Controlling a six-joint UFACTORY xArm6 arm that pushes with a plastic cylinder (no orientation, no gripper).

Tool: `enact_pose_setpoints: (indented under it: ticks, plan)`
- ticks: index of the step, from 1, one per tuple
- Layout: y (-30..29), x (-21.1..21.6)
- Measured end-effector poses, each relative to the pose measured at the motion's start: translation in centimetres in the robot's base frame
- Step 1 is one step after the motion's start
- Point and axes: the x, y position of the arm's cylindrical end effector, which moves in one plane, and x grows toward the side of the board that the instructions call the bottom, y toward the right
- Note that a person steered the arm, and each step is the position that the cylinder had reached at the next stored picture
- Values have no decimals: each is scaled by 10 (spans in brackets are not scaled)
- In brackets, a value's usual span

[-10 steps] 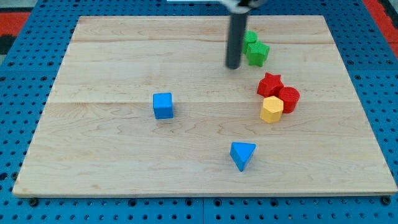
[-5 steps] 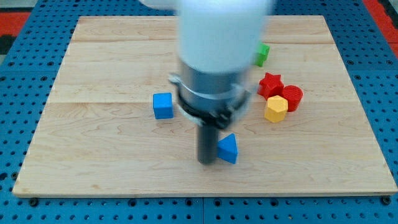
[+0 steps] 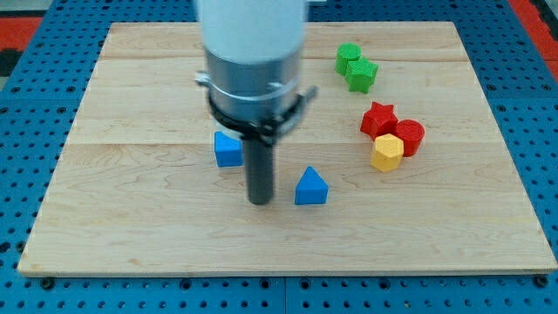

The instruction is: Push the blue triangle into the bottom left of the blue cube

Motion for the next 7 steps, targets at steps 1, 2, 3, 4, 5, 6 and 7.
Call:
enact_pose_setpoints:
  ticks: [1,2,3,4,5,6,7]
  plan:
    - [23,50]
    - [83,45]
    - [119,15]
    - [12,-11]
    - [-16,-54]
    - [47,-58]
    - [116,-52]
